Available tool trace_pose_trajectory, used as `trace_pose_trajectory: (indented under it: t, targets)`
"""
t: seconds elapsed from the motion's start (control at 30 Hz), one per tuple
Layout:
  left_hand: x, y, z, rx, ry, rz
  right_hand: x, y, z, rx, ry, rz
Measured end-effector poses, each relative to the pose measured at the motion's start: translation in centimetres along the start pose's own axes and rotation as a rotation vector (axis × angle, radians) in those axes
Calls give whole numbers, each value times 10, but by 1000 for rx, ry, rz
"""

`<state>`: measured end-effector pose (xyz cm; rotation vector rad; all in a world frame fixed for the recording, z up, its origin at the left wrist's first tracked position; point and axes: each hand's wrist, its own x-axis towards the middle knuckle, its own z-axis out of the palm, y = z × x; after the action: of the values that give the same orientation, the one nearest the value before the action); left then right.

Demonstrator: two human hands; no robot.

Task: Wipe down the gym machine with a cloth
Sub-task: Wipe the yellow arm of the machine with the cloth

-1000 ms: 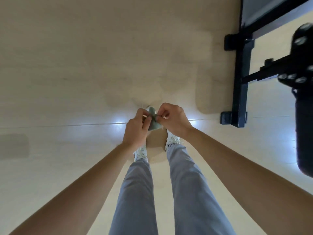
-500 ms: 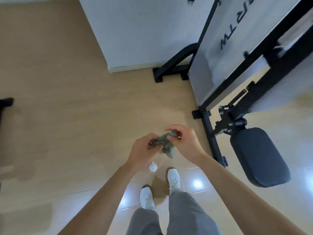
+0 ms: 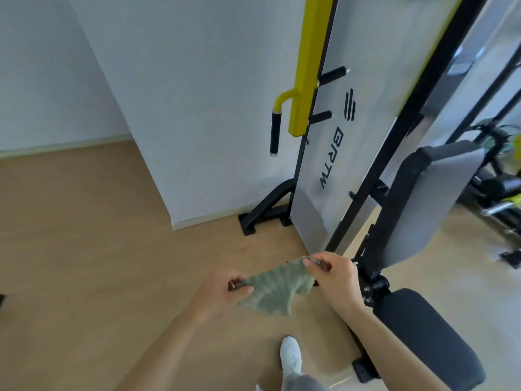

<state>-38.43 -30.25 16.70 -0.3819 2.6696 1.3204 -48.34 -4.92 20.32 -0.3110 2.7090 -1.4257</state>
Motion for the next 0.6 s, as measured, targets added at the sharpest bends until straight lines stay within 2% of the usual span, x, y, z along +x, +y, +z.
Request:
trace_pose_trajectory:
  t: [0.1,0.27,0.4,0.6]
  targets:
    - [48,23,-23,16,59,69,40,-10,-1,198,43,84]
    - [128,80,-58,-261,298,24,125,-25,1,467,49,112]
    - [189,120,-88,-492,378,27,195,-49,-2,717,46,143]
    - [283,169,-151,-659,420,119,298,-106,-2,909,211,38]
